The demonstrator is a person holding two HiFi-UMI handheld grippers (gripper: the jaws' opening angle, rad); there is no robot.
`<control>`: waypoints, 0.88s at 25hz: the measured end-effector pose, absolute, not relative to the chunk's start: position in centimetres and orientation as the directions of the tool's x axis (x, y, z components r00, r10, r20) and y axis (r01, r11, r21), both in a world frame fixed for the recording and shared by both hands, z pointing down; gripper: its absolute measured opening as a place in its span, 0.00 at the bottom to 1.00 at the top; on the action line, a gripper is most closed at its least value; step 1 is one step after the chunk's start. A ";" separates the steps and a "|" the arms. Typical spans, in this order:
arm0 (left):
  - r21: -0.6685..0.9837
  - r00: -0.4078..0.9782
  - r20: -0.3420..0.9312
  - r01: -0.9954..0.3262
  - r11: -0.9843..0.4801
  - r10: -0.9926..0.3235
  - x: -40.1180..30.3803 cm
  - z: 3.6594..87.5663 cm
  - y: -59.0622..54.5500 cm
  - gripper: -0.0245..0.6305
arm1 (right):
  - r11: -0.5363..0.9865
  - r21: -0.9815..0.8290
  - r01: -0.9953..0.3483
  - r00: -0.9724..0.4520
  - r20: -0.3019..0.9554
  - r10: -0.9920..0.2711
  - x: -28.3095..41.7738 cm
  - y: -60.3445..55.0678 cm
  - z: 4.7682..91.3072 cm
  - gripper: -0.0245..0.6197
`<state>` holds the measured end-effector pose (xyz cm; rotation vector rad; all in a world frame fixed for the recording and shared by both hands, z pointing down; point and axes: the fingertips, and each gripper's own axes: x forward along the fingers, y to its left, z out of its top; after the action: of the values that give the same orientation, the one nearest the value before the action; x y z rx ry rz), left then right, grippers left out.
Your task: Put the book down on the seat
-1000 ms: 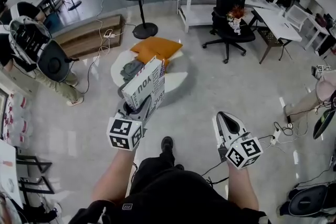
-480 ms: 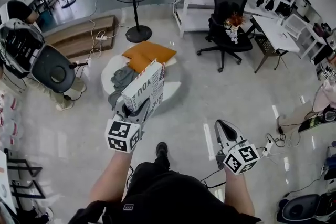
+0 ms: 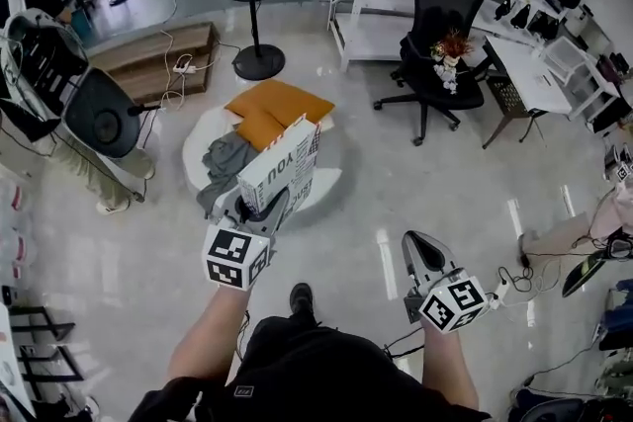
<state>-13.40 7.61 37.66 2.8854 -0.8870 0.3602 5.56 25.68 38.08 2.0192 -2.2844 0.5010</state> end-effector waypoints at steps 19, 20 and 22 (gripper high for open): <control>0.052 0.843 0.233 -0.508 -0.860 -0.485 -10.0 38.3 0.5 0.28 | 0.167 -0.182 -0.969 -0.212 0.268 -0.940 6.3 16.5 38.0 0.21; 0.049 0.843 0.233 -0.507 -0.860 -0.484 -9.9 38.5 0.3 0.28 | 0.179 -0.184 -0.967 -0.224 0.263 -0.938 6.4 15.9 38.4 0.21; 0.042 0.843 0.237 -0.505 -0.862 -0.483 -9.5 38.7 -0.1 0.28 | 0.204 -0.189 -0.960 -0.249 0.252 -0.935 6.7 14.6 38.7 0.23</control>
<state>-9.45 -0.15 38.70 2.9166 -0.7837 0.3336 6.72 14.55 38.71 1.8729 -2.3734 0.4726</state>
